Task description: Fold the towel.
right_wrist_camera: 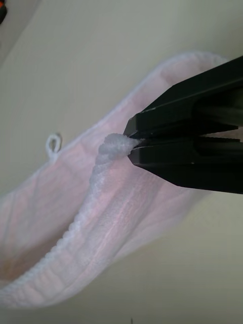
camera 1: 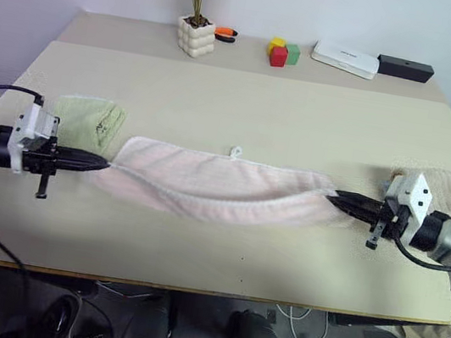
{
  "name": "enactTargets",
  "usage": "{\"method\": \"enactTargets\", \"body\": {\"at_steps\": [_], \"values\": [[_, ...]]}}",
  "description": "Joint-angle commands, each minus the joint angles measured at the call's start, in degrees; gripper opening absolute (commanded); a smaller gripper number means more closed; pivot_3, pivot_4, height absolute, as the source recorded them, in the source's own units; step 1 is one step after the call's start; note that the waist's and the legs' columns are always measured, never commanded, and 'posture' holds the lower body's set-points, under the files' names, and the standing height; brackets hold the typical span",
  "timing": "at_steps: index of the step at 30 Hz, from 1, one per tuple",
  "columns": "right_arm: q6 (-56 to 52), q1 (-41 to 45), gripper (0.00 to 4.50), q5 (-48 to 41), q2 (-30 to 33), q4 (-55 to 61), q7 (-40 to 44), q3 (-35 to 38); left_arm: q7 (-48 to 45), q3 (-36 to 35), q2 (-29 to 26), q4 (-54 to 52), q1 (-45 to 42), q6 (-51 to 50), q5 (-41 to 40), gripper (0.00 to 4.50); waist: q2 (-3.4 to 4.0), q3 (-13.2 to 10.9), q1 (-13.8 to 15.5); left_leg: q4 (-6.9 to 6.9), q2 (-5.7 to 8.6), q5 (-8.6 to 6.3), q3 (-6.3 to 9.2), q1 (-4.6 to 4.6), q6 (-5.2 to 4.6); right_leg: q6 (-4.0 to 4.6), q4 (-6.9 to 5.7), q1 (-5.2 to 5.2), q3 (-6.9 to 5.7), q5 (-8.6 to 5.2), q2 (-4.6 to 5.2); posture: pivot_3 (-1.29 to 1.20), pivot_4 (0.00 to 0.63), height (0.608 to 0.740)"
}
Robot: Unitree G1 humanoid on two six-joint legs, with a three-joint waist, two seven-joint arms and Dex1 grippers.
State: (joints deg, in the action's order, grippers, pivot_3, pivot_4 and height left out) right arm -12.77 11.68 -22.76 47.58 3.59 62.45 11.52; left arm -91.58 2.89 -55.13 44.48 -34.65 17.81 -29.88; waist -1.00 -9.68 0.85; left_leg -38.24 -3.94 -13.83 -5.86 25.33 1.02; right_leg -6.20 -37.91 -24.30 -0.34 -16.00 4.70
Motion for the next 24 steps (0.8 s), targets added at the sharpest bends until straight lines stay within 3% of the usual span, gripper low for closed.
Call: {"method": "enactTargets", "body": {"at_steps": [1,11,24], "values": [[4.2,2.3,0.08,2.5,-0.7,-3.0,-1.4,-0.6,2.7,-1.6,2.9,7.6,-7.0,6.2,6.5,0.0,-0.01,0.0,0.0,-0.01,0.01,0.0,0.0,0.0,0.0,0.0,0.0,0.02,0.0,0.0,0.0,0.0,0.15,0.735],[8.6,10.2,0.08,10.1,-3.8,-14.2,-9.0,-4.6,16.1,-2.2,8.6,22.3,-18.2,14.8,18.6,0.0,-0.01,0.0,-0.5,0.02,0.0,0.0,0.0,-0.02,0.0,-0.03,-0.02,-0.01,0.01,0.0,0.0,0.0,0.15,0.735],[9.7,13.6,0.08,14.1,-6.7,-18.6,-13.8,-6.5,20.8,-3.2,11.4,25.2,-17.5,15.4,24.7,0.0,-0.01,0.0,-0.3,-0.01,0.0,0.0,-0.01,-0.01,0.01,-0.03,-0.05,-0.01,0.01,0.0,0.0,0.0,0.15,0.735]]}}
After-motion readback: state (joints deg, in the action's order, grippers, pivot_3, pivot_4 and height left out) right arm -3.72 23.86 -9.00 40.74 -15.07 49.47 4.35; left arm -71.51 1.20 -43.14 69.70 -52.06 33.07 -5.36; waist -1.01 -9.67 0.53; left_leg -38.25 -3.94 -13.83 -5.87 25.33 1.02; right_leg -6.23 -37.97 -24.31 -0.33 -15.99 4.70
